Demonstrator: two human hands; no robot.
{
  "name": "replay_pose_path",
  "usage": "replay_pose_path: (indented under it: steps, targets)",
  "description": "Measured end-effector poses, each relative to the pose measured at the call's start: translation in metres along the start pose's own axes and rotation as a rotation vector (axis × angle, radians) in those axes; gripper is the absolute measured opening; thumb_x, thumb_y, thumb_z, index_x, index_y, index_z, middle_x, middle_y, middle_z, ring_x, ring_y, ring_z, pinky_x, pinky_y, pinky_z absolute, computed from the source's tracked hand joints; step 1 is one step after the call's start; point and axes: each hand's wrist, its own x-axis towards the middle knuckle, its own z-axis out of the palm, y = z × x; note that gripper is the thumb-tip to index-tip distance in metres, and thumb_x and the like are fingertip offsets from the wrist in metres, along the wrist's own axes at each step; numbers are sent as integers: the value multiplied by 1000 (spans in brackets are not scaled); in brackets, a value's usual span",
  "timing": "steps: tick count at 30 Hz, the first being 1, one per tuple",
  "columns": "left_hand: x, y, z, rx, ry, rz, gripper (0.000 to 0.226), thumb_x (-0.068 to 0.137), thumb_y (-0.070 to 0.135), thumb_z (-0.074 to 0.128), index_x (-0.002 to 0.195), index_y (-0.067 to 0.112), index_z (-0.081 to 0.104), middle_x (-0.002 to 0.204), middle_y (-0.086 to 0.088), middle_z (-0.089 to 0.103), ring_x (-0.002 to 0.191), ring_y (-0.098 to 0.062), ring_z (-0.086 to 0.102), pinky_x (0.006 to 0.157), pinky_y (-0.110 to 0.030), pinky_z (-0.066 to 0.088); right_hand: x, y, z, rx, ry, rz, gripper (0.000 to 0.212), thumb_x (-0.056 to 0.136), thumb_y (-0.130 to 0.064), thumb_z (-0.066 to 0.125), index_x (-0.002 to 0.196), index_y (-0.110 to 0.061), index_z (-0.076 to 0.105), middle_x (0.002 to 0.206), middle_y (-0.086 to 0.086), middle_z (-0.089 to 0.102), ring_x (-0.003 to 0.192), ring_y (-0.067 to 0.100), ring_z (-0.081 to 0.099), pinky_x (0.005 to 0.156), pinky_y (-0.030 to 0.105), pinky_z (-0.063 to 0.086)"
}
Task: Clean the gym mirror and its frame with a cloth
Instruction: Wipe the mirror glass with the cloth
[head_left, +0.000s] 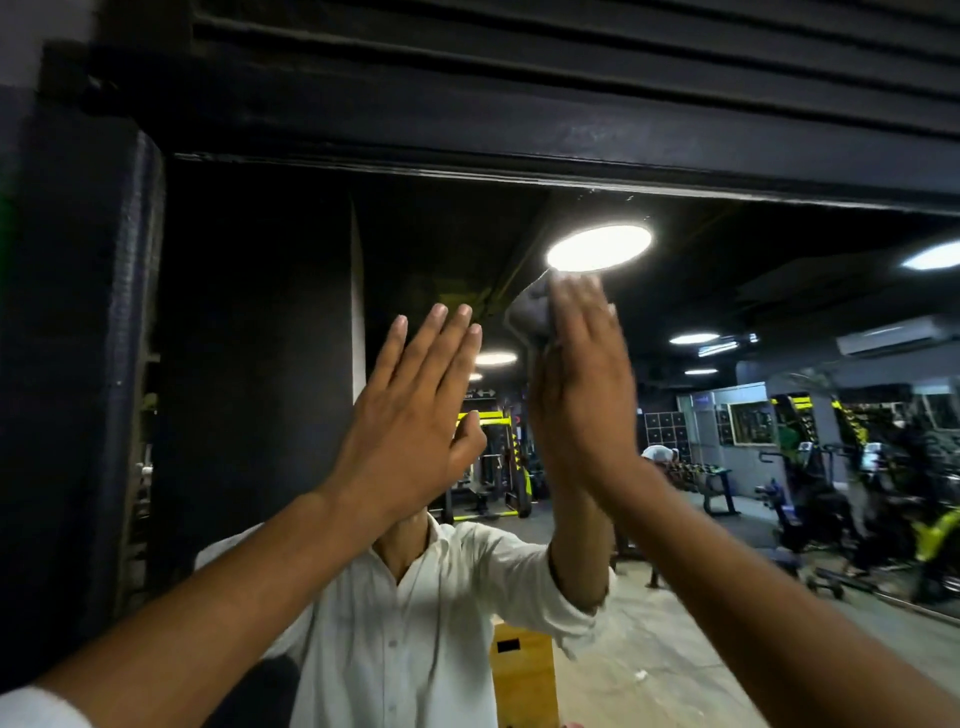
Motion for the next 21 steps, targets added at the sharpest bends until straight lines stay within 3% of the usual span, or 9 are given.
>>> replay_pose_path:
  steps: [3,5,11,13,16,18,21]
  targets:
    - [12,11,5,1,-2,-16,82,100,47,34,168,5,19,177,-16,13,165,-30,10,132,-57,16,-37,4,-3,1,-170,-228,67,104,-10,57,165,-18,32,174,1,22,163,16,10,133,44,12]
    - [23,18,8,10,-2,14,81,100,47,31,168,6,20,177,-15,13,165,-29,10,132,-58,16,-20,29,-15,-68,-176,-292,65,104,-12,56,164,-17,34,172,4,28,162,19,16,132,45,14]
    - [33,29,16,29,10,33,76,104,46,25,169,7,17,177,-15,11,165,-29,7,131,-59,14,26,77,-32,-8,90,73,53,109,-21,44,161,-20,38,169,2,34,160,14,19,129,53,23]
    - [32,28,15,33,13,47,76,104,45,24,169,6,18,177,-16,12,165,-30,8,131,-59,14,-2,67,-27,11,52,46,57,108,-21,43,164,-21,34,172,-1,28,161,12,14,131,49,19]
    - [31,34,15,44,11,122,76,103,44,28,168,6,18,177,-17,11,165,-32,9,131,-60,15,-47,64,-34,-24,-150,-200,57,109,-23,44,164,-18,33,173,-4,21,162,11,11,132,35,11]
    - [30,48,17,35,8,149,78,102,43,33,168,6,19,177,-16,11,165,-31,10,130,-60,17,-41,88,-47,-96,-236,-344,58,107,-27,43,164,-15,34,172,0,24,162,15,14,133,40,14]
    - [29,66,22,35,4,120,80,101,44,36,168,5,20,177,-17,12,165,-33,10,129,-62,18,3,130,-62,-65,-81,-111,59,106,-32,38,162,-15,36,170,3,30,161,16,17,131,50,17]
